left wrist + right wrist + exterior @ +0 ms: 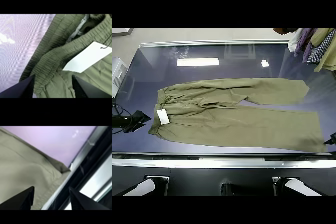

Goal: Fold the clothes and pants, and hang the long-sleeved shirts on hangers.

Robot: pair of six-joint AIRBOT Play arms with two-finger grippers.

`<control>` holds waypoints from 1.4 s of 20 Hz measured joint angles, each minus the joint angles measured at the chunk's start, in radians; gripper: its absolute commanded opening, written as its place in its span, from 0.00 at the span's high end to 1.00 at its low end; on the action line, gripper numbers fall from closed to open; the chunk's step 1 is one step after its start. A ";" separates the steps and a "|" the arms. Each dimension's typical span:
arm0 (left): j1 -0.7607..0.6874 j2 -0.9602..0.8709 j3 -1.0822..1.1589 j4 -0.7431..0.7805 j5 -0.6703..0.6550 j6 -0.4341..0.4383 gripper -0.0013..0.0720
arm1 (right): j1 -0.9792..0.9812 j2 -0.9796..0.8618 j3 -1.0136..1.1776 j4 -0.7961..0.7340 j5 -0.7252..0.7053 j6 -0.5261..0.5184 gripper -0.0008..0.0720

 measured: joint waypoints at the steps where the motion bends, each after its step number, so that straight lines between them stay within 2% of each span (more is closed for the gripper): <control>1: 0.000 0.000 0.000 0.000 0.000 0.000 0.26 | 0.000 0.000 -0.011 -0.008 0.014 0.006 0.32; 4: 0.000 0.000 0.000 0.000 -0.001 -0.001 0.26 | 0.000 0.000 -0.048 -0.022 0.018 0.014 0.33; 13: 0.000 0.000 0.000 0.000 0.017 -0.001 0.26 | 0.000 -0.040 -0.086 0.030 -0.159 0.013 0.33; 14: 0.000 0.000 0.000 0.000 0.019 -0.002 0.26 | 0.000 -0.051 -0.085 0.045 -0.167 0.013 0.37; 17: 0.000 0.000 0.000 0.000 0.024 -0.006 0.26 | -0.001 -0.079 -0.085 0.071 -0.199 0.009 0.76; 20: 0.000 0.005 0.000 0.006 0.013 -0.024 0.26 | -0.001 -0.089 -0.088 0.097 -0.224 0.008 0.95; 28: 0.015 0.148 -0.129 0.198 -0.009 -0.150 0.26 | 0.000 -0.024 -0.090 0.088 -0.224 0.000 0.95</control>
